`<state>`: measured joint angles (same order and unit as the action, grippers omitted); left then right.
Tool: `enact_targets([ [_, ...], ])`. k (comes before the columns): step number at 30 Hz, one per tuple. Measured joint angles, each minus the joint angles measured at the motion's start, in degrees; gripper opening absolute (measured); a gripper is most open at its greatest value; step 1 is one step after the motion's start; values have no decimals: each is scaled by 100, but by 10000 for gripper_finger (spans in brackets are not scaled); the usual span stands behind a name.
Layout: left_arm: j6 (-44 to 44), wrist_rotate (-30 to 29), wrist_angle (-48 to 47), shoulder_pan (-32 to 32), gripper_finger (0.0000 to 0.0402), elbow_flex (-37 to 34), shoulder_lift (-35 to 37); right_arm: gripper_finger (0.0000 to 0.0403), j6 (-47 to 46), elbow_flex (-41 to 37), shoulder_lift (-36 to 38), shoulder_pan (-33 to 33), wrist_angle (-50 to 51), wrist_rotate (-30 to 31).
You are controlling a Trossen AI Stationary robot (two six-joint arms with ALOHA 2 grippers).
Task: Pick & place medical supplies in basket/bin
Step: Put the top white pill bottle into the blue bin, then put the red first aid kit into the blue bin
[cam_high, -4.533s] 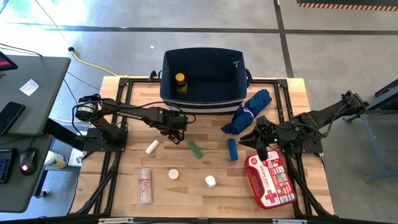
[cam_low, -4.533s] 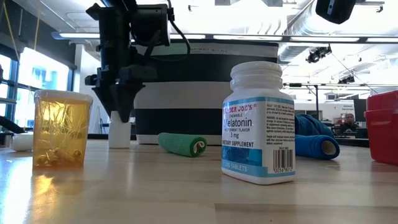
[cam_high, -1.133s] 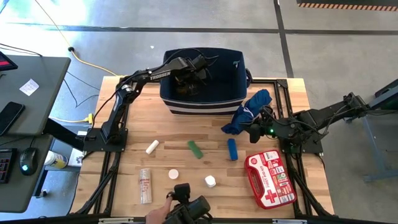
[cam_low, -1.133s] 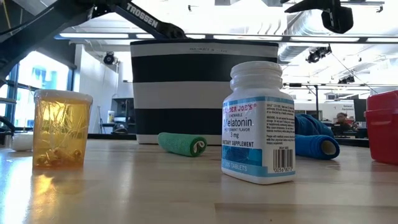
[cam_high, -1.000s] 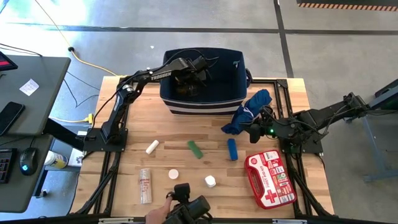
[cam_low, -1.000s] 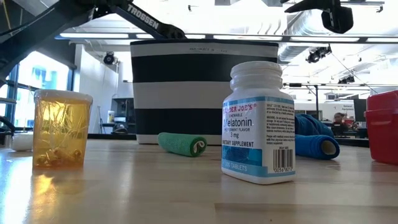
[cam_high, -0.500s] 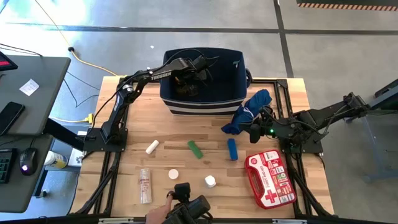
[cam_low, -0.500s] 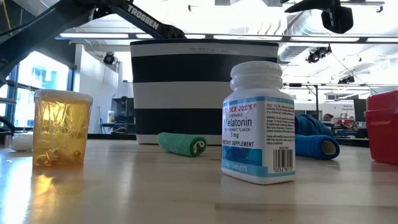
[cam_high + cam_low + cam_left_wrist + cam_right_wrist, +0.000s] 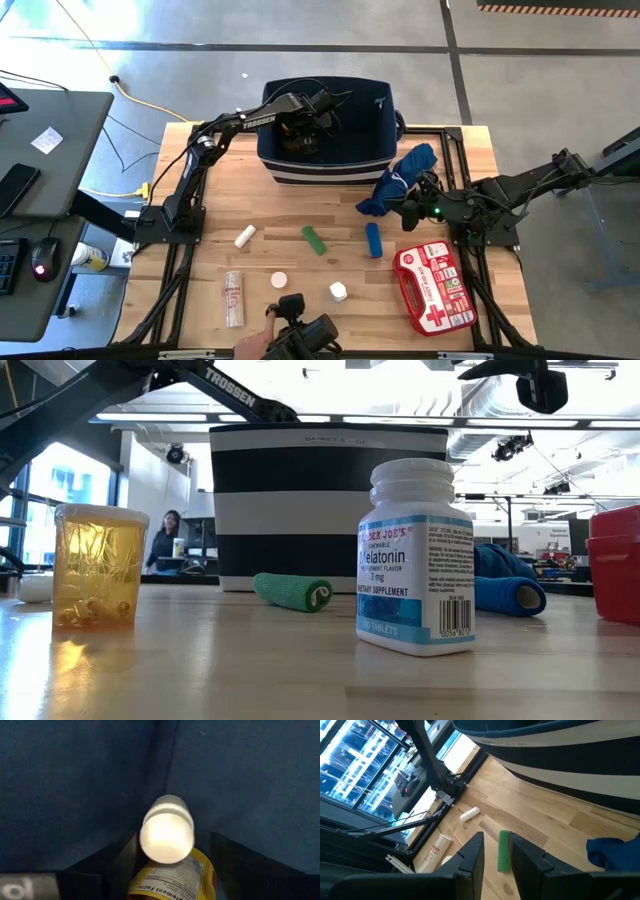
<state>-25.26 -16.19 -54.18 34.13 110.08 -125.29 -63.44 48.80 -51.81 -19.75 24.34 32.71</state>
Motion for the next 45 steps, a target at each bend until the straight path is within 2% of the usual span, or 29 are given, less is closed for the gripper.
enact_targets([
  [5,4,-24,-45,0,317,0,-1,81,4,0,0,0,0,-4],
  [11,84,-291,-272,-2,328,149,-1,81,49,0,0,0,-14,-2],
  [18,392,-306,-671,-4,320,681,0,81,130,0,0,0,-17,0],
  [24,680,-303,-1208,-66,319,1448,0,81,244,0,0,0,-17,5],
  [30,1103,-372,-1764,-241,303,2492,4,81,488,0,0,0,-15,15],
  [38,1580,-546,-1814,-573,268,2352,656,81,531,0,0,0,150,-92],
  [45,2281,-547,-2016,-892,245,2351,1157,81,18,2,0,20,993,-565],
])
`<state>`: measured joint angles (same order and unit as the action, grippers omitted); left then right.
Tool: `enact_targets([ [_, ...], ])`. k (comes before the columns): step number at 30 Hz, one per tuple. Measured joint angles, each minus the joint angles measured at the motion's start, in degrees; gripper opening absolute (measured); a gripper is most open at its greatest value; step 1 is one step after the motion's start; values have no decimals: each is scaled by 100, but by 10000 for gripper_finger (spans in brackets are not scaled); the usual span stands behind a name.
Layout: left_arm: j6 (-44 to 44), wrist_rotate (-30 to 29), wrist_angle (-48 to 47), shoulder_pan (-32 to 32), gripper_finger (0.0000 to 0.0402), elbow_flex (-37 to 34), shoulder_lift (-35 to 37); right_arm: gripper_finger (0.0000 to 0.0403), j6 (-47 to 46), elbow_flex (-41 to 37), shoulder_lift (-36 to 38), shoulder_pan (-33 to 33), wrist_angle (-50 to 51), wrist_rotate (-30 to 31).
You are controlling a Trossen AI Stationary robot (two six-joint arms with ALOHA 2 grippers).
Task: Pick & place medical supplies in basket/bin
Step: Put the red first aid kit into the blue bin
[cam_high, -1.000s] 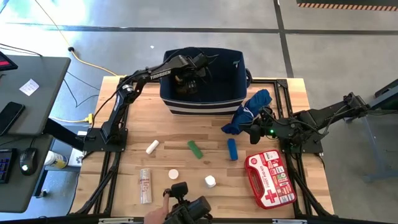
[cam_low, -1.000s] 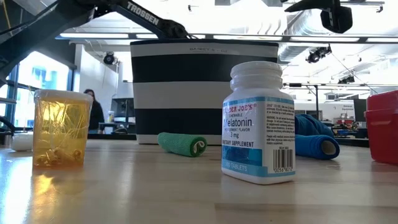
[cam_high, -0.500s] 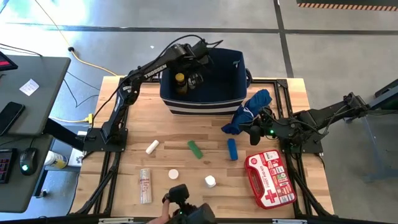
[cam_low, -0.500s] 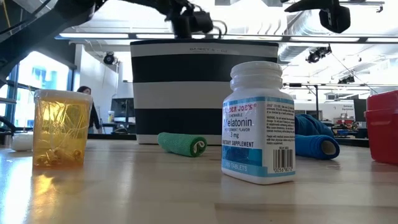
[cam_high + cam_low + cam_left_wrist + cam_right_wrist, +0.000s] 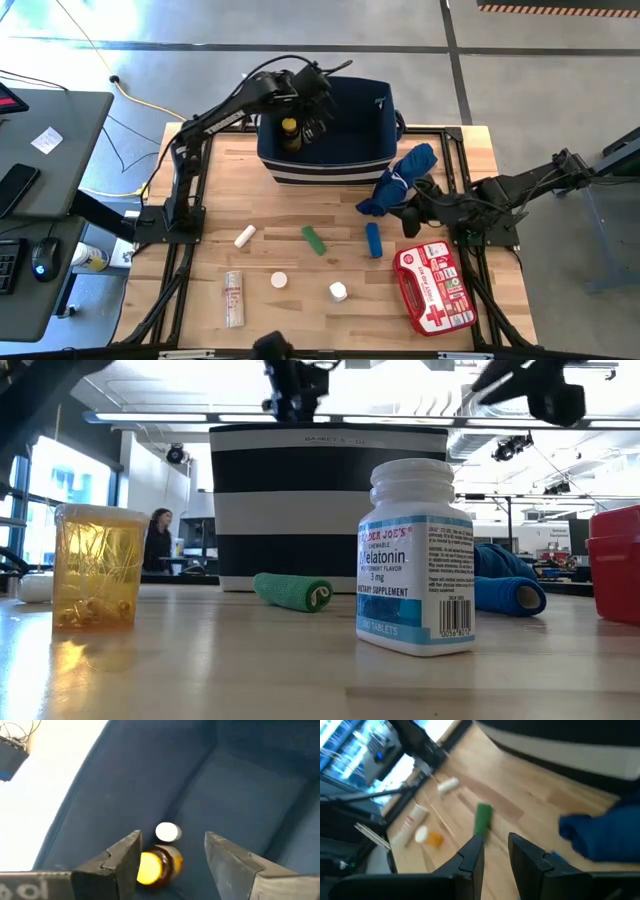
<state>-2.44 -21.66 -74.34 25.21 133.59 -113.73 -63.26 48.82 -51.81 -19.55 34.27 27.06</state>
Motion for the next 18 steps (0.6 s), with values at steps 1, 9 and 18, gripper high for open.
enact_targets([
  [1,87,10,-27,-52,242,1,77,81,-49,-1,0,0,98,-94],
  [9,956,14,-354,-598,222,-1,798,81,-517,0,-82,0,362,-1141],
  [18,2068,13,-685,-1512,210,-1,1267,91,-1393,0,-1131,-566,109,-2417],
])
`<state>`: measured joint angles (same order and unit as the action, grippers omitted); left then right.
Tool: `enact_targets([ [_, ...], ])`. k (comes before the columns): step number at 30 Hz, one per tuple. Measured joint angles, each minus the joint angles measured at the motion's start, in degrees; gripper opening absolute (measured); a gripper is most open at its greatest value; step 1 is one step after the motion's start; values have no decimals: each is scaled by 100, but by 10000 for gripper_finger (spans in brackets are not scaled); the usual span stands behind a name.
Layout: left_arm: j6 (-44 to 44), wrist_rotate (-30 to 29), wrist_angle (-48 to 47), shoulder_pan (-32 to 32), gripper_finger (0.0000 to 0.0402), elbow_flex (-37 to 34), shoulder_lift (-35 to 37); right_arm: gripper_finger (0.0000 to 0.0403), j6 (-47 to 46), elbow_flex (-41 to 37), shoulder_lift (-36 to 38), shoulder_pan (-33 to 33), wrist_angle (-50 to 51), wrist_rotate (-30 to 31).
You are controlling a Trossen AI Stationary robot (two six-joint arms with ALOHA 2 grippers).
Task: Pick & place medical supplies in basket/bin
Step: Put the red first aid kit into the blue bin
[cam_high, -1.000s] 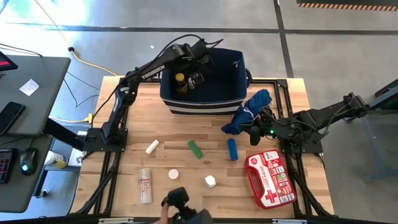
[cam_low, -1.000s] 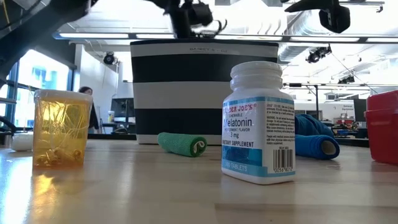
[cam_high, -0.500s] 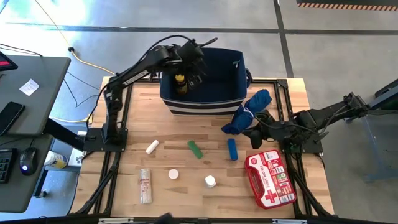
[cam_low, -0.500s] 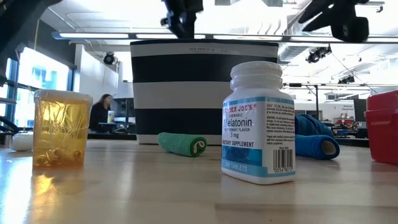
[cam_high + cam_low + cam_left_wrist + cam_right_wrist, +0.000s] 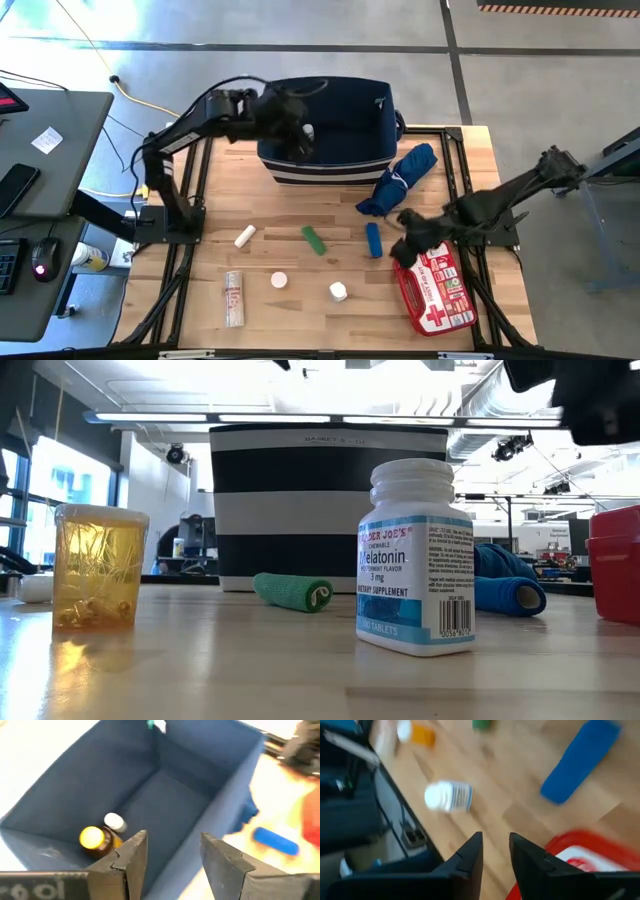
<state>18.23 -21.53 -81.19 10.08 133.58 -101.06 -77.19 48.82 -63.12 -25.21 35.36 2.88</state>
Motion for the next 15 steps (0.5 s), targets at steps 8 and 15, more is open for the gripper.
enact_targets([
  [8,916,-330,-43,-1176,208,-3,196,156,-826,0,-524,-680,-392,-780],
  [15,1128,-839,331,-2199,209,-11,300,194,-1696,0,-875,-1271,-1240,-444],
])
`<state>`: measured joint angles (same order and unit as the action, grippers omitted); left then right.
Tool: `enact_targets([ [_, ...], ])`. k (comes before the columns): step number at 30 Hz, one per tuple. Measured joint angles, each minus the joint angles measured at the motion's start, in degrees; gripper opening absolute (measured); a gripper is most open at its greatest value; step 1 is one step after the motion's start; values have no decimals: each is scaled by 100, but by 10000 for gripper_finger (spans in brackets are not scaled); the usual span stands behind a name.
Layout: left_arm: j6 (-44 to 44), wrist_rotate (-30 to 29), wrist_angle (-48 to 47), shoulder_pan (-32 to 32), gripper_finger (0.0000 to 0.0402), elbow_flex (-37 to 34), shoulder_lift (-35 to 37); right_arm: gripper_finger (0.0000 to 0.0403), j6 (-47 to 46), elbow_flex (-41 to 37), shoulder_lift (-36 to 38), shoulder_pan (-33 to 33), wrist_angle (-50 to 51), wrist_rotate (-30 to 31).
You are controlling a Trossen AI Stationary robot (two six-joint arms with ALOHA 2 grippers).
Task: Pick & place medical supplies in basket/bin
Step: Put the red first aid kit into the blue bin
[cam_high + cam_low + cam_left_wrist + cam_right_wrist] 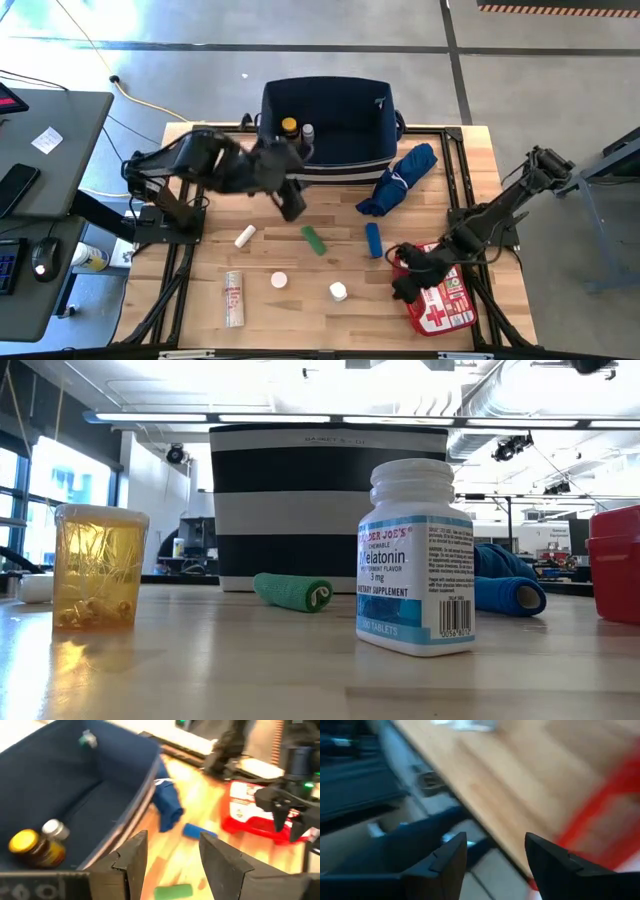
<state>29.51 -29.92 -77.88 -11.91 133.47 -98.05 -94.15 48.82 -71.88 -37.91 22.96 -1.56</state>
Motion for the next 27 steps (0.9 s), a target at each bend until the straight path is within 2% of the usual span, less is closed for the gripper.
enact_targets([
  [3,-359,-44,617,-248,209,8,42,200,411,2,-145,-93,-265,480],
  [6,-698,258,970,-390,209,9,120,201,31,1,-213,46,-304,535],
  [9,-741,323,1035,-523,209,6,222,200,-718,3,-327,177,-80,146],
  [15,-975,301,1042,-948,209,13,404,200,-933,577,-1006,314,1452,-665],
  [22,-1181,58,726,-1221,209,7,399,200,-935,1779,-1822,311,2787,-498],
  [27,-1277,83,419,-1214,209,-82,420,200,-1121,2048,-2337,289,2902,-766],
])
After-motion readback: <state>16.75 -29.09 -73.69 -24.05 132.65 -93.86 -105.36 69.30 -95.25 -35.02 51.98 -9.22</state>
